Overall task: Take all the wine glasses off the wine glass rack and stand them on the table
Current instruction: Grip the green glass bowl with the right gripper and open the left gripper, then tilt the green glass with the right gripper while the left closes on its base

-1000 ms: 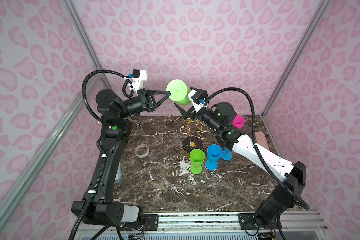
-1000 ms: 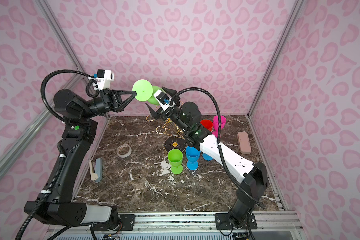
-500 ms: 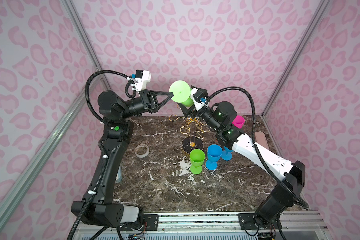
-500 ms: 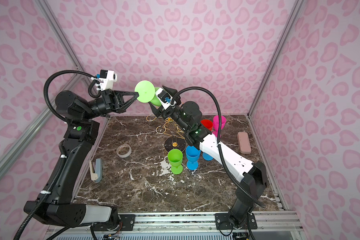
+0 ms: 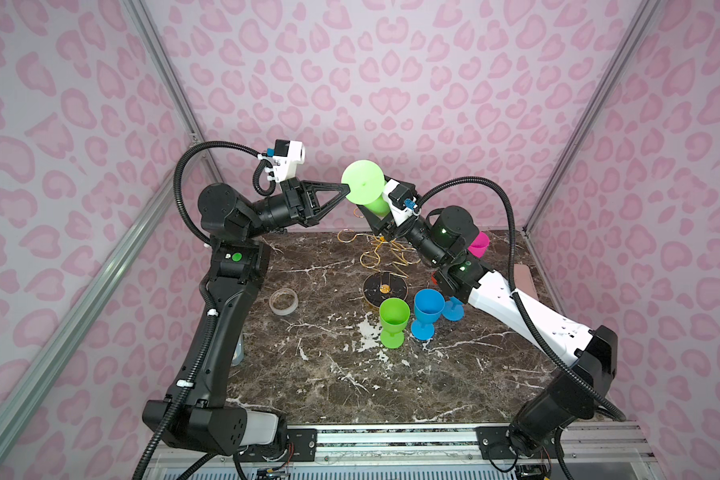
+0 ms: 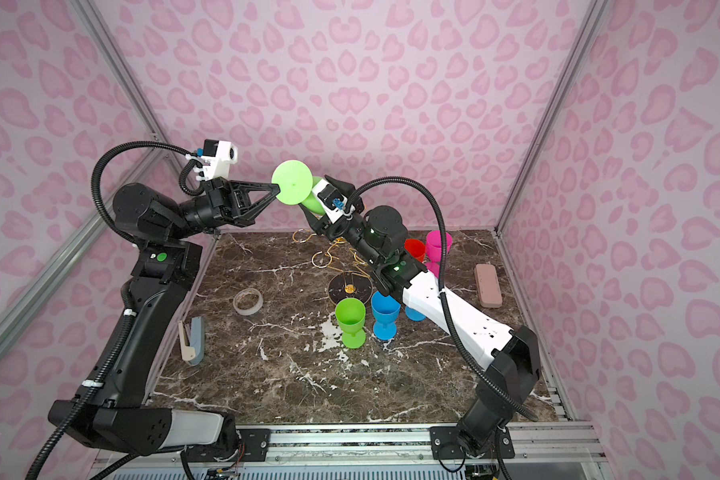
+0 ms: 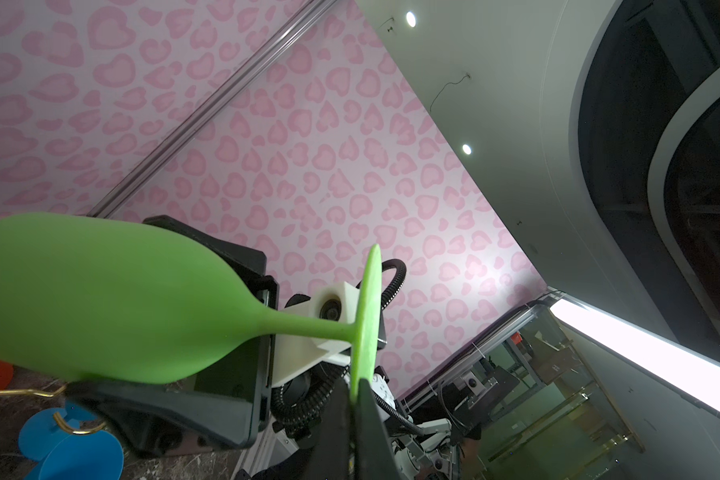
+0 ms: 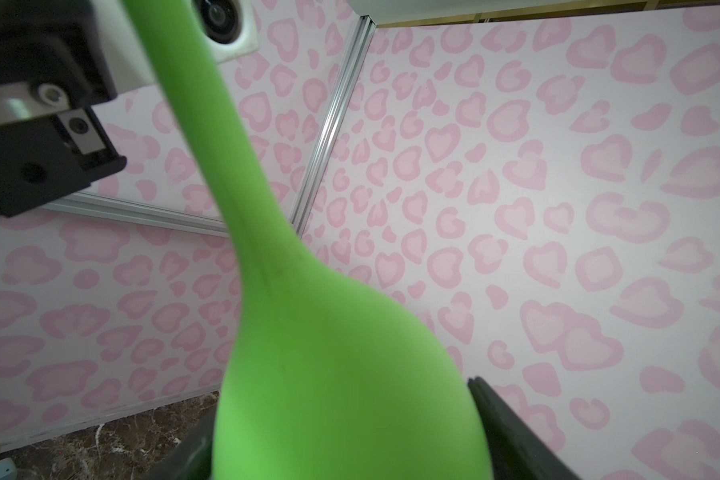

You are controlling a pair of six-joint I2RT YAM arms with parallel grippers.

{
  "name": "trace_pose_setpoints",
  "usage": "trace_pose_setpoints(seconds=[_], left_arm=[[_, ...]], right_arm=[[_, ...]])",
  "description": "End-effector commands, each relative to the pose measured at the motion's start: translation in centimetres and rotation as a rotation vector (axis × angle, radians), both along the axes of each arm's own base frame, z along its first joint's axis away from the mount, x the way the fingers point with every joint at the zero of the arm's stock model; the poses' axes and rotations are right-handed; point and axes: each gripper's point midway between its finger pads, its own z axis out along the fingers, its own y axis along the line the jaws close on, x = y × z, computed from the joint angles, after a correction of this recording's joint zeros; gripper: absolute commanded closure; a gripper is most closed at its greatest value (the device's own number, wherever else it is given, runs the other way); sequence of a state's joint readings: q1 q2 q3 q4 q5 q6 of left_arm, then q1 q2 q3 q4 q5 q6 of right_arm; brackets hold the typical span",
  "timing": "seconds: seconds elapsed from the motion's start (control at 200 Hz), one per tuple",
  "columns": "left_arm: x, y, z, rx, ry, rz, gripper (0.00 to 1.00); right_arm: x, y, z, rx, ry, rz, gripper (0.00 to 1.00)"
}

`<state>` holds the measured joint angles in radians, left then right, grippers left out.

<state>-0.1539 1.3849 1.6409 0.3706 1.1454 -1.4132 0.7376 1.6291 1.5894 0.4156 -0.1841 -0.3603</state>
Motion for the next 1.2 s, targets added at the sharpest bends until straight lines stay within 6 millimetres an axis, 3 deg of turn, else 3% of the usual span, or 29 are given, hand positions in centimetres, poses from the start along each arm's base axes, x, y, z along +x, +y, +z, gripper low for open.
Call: trace_pose_setpoints(seconds=[0.0, 0.14, 0.225, 0.32, 0.355, 0.445, 0.695, 0.905, 1.045, 1.195], left_arm=[[-0.3, 0.1, 1.0, -0.017, -0.056, 0.006, 0.96], [-0.2, 0.1, 1.4, -0.022, -0.068, 0.016, 0.86], [-0.1, 0.2, 1.6, -0.026, -0.074, 0.025, 0.73], [0.1, 0.3, 1.8, -0.031, -0.09, 0.04, 0.65], [0.1, 0.3, 1.9, -0.029, -0.104, 0.047, 0.57], [0.4, 0.4, 1.7, -0.017, -0.149, 0.075, 0.5], [4.7, 0.9, -0.8, 0.082, -0.373, 0.289, 0.46], [7.5, 2.4, -2.2, 0.219, -0.641, 0.546, 0.46], [8.0, 2.8, -2.9, 0.344, -0.847, 0.669, 0.47], [6.4, 1.2, -4.5, 0.51, -1.224, 0.7, 0.51]], right_arm=[[-0.3, -0.5, 0.6, 0.026, 0.012, -0.003, 0.27], [-0.9, -0.9, 0.7, 0.015, 0.03, 0.005, 0.3], [-1.1, -1.1, 0.6, 0.01, 0.04, 0.004, 0.3], [-1.2, -1.3, 0.3, -0.002, 0.06, -0.003, 0.3], [-1.2, -1.4, 0.2, -0.007, 0.073, -0.005, 0.3], [-1.3, -2.0, 0.1, -0.017, 0.115, -0.013, 0.3], [-0.9, -6.0, 0.7, -0.021, 0.337, -0.08, 0.31], [-0.2, -8.0, -1.7, -0.134, 0.552, -0.141, 0.31], [-0.1, -8.5, -3.8, -0.224, 0.653, -0.175, 0.32], [-0.7, -8.4, -4.6, -0.271, 0.705, -0.165, 0.32]])
